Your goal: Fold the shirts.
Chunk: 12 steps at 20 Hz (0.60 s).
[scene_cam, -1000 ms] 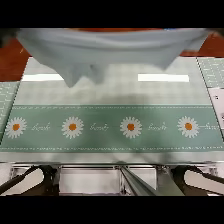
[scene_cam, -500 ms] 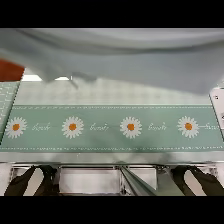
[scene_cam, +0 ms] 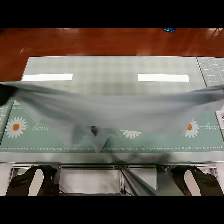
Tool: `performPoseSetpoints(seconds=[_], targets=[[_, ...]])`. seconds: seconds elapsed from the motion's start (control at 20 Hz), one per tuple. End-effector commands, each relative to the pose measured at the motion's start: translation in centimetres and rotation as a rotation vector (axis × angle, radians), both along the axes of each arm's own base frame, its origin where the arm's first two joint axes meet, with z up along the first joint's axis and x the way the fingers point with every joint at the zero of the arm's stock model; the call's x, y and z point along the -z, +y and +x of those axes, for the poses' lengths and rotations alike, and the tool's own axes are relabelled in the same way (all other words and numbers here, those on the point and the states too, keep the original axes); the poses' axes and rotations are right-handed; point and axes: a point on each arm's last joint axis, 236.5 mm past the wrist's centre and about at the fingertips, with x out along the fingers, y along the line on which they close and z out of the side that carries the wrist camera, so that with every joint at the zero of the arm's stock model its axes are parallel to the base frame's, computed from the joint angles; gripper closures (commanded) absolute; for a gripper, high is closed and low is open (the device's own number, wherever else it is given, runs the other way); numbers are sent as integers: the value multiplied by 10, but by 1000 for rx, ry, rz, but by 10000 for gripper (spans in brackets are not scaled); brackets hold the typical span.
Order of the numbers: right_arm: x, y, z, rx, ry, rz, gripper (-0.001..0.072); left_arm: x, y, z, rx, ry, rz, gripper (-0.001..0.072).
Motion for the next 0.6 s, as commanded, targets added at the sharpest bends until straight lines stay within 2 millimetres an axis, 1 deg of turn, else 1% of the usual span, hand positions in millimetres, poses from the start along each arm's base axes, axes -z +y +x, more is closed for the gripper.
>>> performPoseSetpoints(seconds=[0.0, 0.05, 0.1, 0.2, 0.3, 0.35, 0.45, 0.55], targets=[[87, 12, 34, -30, 133, 139, 688, 115, -17, -4, -5, 256, -136, 686], [105, 8, 52, -22, 156, 160, 688, 132, -15, 8, -31, 274, -159, 686], [120, 4, 74, -9, 161, 185, 688, 143, -10, 26, -70, 272, -180, 686], [145, -6, 115, 26, 175, 228, 688, 155, 2, 63, -150, 254, -235, 686], [169, -10, 152, 36, 221, 288, 688, 169, 8, 93, -189, 280, -281, 686], [178, -9, 170, 38, 242, 329, 687, 177, 10, 105, -191, 302, -293, 686], [189, -7, 202, 42, 255, 404, 688, 192, 15, 128, -190, 341, -304, 686], [197, -6, 227, 52, 257, 455, 688, 198, 19, 147, -192, 351, -318, 686]])
